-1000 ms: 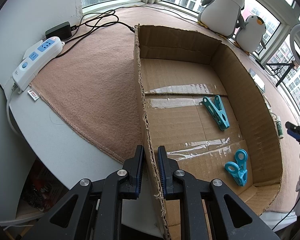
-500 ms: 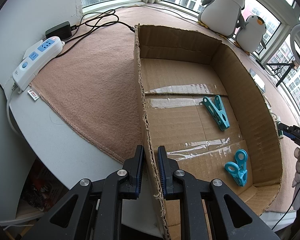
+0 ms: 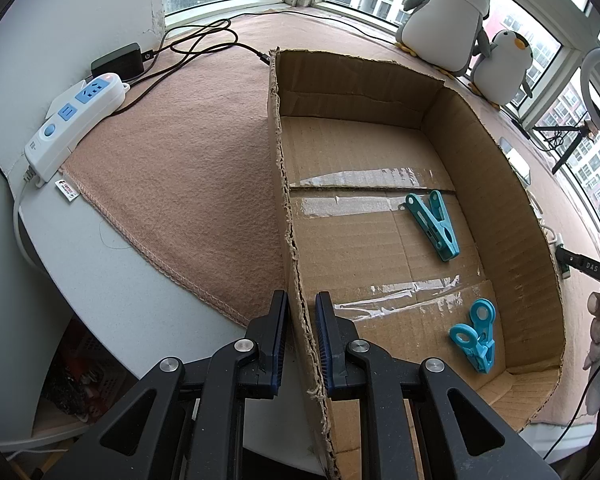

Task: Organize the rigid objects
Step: 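Move the right gripper to the green glue stick and grasp it, then carry the glue stick into the box and open the right gripper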

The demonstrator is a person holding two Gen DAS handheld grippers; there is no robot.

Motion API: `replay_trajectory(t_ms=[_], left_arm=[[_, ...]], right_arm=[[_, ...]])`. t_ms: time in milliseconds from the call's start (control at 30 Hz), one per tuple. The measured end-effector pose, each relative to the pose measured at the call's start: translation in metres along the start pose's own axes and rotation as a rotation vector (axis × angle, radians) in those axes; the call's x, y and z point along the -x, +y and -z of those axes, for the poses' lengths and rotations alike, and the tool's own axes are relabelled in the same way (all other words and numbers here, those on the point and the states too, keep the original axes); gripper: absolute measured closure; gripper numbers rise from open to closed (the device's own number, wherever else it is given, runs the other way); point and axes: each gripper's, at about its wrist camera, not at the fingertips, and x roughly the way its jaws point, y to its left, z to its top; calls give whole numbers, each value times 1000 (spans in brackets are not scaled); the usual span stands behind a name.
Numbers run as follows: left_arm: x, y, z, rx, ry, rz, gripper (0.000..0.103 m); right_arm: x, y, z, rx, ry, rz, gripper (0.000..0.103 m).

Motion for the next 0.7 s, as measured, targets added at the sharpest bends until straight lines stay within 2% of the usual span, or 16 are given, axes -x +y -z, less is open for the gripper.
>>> replay_trajectory(t_ms=[133,267,500,700], left_arm=[[0,0,0,1,0,1,88],[0,0,0,2,0,1,88],[0,0,-1,5,-1,1,88],[0,1,0,6,-2,3,88]], right_arm=[[14,5,3,-15,-29,-51,89],[41,28,4,13,-80,-119,89],[92,103,9,163,-168,-277,89],[115,168,24,299,-184,-385,89]])
